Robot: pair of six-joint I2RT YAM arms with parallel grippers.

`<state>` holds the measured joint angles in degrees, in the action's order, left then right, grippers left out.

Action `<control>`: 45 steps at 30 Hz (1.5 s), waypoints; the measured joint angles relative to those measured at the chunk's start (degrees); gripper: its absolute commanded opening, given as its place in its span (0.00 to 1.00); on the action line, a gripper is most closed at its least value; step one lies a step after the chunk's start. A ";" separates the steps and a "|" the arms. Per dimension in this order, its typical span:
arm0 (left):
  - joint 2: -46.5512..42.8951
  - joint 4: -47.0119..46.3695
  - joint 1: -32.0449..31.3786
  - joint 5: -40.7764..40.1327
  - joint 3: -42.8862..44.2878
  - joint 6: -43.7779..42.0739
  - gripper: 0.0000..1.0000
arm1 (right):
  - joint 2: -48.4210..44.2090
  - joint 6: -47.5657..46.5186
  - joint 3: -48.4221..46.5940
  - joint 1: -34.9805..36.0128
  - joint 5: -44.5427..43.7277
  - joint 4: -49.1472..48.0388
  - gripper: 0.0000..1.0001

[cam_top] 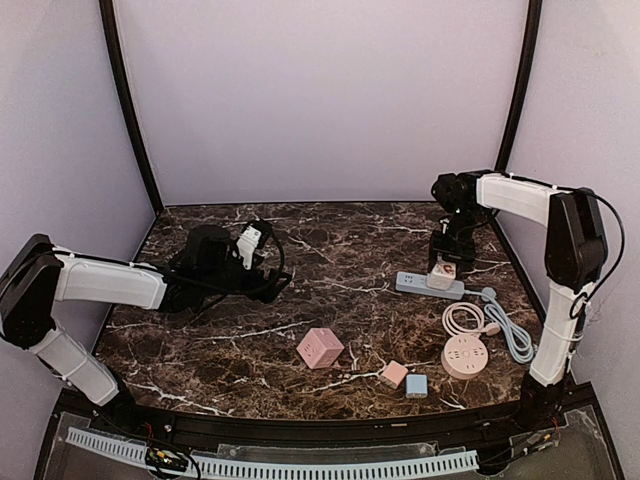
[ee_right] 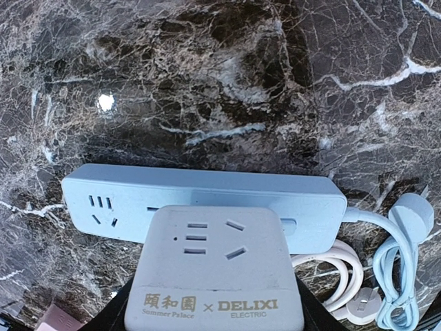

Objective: Insert the plug

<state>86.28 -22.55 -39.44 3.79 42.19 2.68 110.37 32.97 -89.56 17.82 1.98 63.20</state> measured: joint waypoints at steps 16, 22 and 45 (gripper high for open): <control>0.17 0.02 0.00 0.00 0.00 0.00 0.95 | -0.02 -0.48 0.15 0.55 -1.01 -0.20 0.00; 0.20 0.00 0.00 0.02 0.00 0.00 0.95 | 0.31 0.33 -0.09 0.83 -1.46 -0.20 0.00; 0.20 0.02 0.00 -0.02 0.00 -0.11 0.95 | 2.80 4.04 -1.16 1.38 -2.71 0.07 0.00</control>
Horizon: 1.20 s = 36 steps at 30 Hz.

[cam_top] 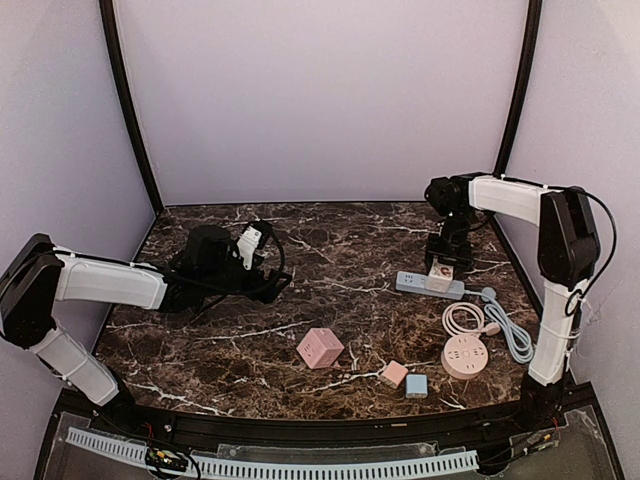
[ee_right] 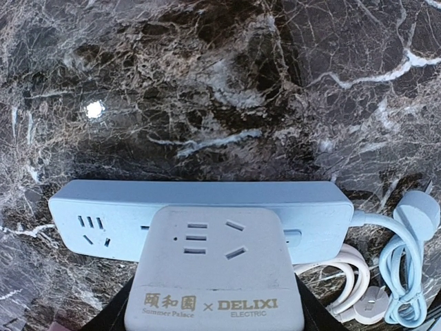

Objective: Insert the plug

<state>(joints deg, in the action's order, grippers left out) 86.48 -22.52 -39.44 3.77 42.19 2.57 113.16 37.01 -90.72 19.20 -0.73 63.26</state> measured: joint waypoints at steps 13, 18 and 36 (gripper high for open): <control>0.00 0.00 0.00 0.02 0.00 -0.02 0.95 | -0.61 -3.61 0.94 3.10 -3.72 -0.87 0.00; 0.00 0.02 0.00 0.02 0.00 -0.02 0.95 | 1.88 -5.90 -2.80 6.64 -6.58 0.79 0.00; -0.02 0.04 0.00 0.00 0.00 -0.02 0.94 | 5.14 -8.72 -7.26 11.08 -7.78 1.84 0.00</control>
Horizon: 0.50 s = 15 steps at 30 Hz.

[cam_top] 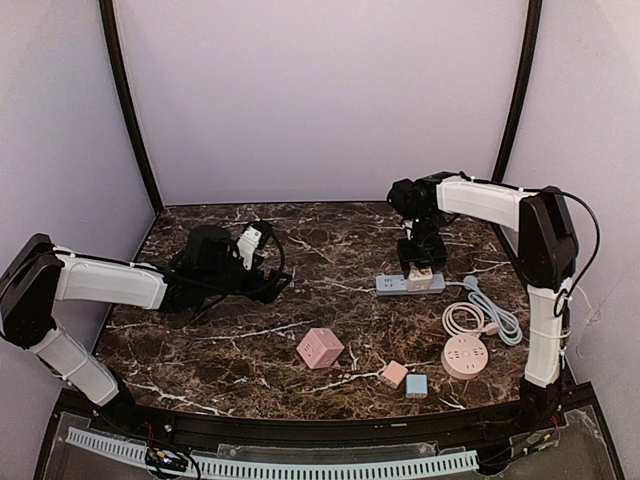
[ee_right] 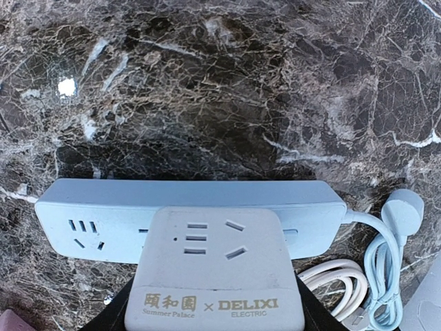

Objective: Insert the plug

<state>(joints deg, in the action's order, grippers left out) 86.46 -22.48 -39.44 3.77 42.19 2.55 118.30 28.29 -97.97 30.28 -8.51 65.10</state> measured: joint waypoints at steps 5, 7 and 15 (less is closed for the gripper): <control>0.02 0.00 0.00 0.00 0.00 0.00 0.95 | 0.11 0.24 -0.15 0.00 -0.15 0.15 0.00; 0.00 0.00 0.00 0.00 0.00 0.00 0.95 | 0.13 0.37 -0.28 0.00 -0.22 0.26 0.03; 0.00 0.00 0.00 0.02 0.00 0.00 0.95 | -0.11 0.92 -0.26 0.02 -0.15 0.31 0.19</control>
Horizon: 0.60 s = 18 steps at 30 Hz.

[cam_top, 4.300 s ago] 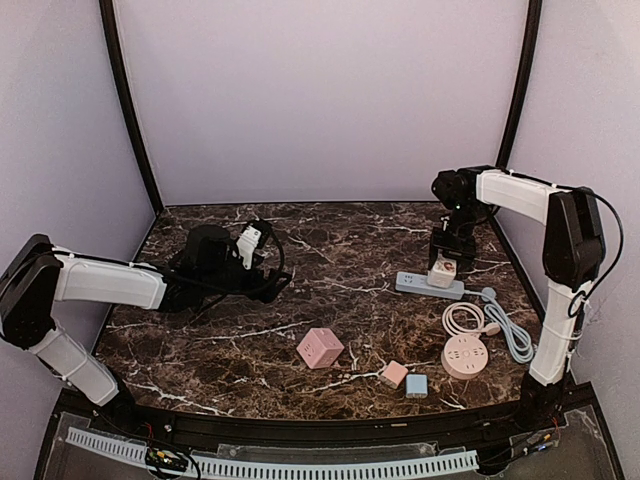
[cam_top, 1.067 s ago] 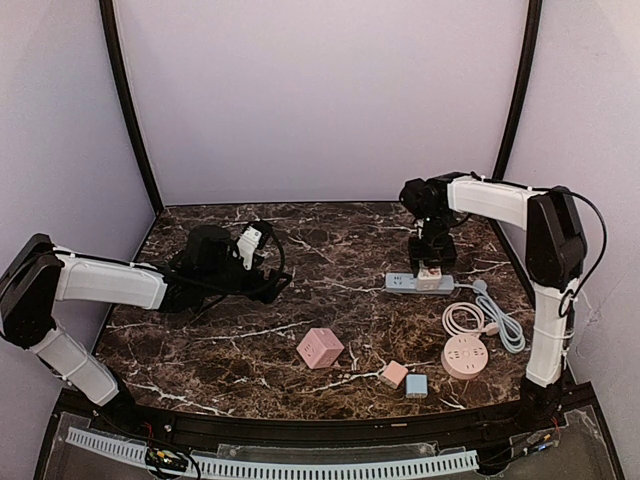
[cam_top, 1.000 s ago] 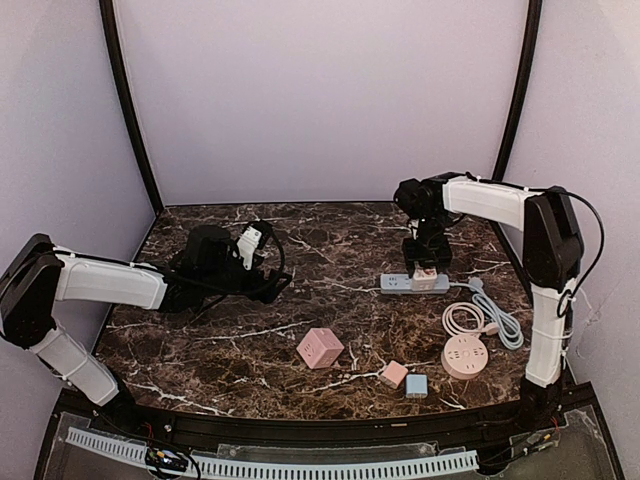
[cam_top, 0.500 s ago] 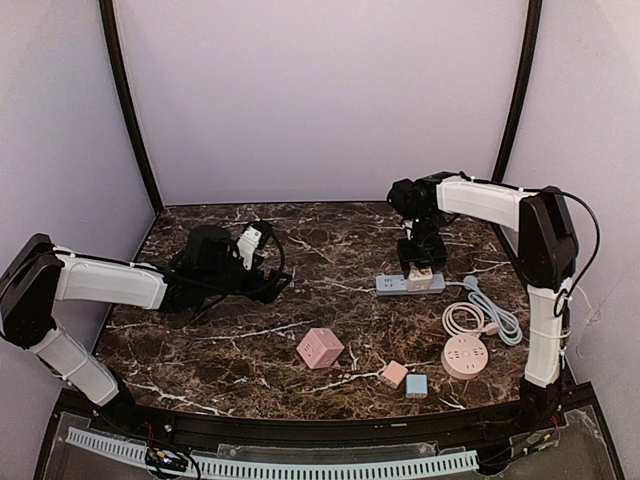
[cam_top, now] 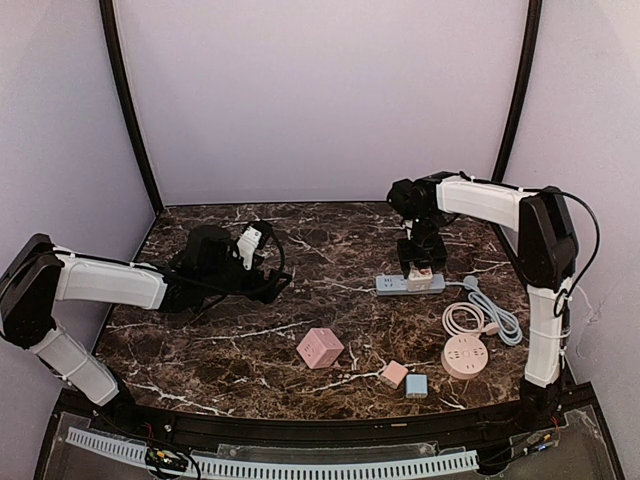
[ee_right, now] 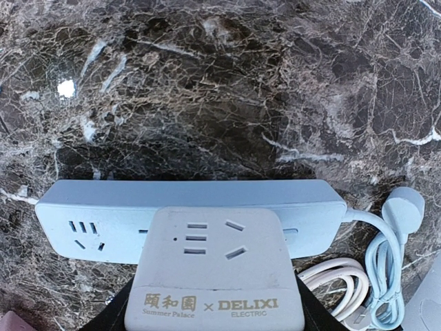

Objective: Insert the plug

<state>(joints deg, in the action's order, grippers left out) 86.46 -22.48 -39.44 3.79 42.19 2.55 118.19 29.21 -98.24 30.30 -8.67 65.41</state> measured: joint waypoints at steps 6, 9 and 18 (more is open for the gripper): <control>0.00 0.00 0.00 0.00 0.00 0.02 0.95 | -0.33 0.00 0.28 0.00 0.07 -0.13 0.52; -0.02 0.00 0.00 0.02 0.00 0.02 0.95 | -0.66 -0.04 0.68 0.00 0.07 -0.44 0.76; -0.68 0.02 0.00 0.04 -0.20 0.02 0.95 | -0.72 -0.24 1.86 0.46 -0.24 -0.79 0.99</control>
<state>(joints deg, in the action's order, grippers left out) 85.78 -22.46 -39.44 3.84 42.00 2.57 117.47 28.97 -96.38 30.76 -8.91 64.62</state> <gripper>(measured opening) 0.947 0.986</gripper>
